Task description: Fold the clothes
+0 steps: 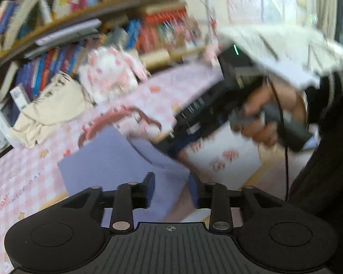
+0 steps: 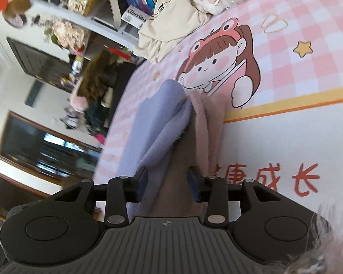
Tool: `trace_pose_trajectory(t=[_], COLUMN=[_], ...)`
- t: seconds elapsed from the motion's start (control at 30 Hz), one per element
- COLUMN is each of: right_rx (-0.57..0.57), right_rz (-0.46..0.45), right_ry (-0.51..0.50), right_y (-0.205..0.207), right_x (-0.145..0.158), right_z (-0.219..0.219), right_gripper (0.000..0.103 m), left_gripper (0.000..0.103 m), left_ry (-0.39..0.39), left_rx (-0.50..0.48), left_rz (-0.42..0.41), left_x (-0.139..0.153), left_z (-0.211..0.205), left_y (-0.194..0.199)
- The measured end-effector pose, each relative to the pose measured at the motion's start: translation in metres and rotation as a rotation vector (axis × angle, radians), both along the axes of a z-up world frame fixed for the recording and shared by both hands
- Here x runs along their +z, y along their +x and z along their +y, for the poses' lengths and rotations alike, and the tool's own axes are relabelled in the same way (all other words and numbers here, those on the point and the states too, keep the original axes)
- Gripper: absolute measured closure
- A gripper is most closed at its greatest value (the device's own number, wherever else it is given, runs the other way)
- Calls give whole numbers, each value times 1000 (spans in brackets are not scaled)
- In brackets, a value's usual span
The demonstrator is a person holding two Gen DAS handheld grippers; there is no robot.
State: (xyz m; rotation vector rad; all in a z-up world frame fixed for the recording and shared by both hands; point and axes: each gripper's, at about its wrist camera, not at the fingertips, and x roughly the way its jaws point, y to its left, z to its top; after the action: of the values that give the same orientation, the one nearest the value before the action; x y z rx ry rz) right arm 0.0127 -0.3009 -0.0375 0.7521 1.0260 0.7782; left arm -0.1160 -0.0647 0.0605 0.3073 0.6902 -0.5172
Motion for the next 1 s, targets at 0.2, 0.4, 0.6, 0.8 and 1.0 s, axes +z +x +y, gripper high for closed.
trace_pose_trajectory(t=[0.2,0.4,0.6,0.8,1.0], right_rx=[-102,-144,-109,20,-82], right_rz=[128,185,16,-399,-244], right_ry=[191,106,-56,-173,-427], right_y=[8,22,23,-25,-6], right_x=[-15,-18,8,60,9], right_z=[-11,8,45,64,64], right_gripper=[55,54,87,91,98], left_gripper=[65,65,64,62,48], left_ry=[-87,-79,-5,44,65], left_rx=[293,420,359,324,314], left_rz=[33,33,25,28,36], left_x=[-23,-59,-56,-55,-56], left_z=[41,50,44,40,33], left_y=[28,33,29,27,31])
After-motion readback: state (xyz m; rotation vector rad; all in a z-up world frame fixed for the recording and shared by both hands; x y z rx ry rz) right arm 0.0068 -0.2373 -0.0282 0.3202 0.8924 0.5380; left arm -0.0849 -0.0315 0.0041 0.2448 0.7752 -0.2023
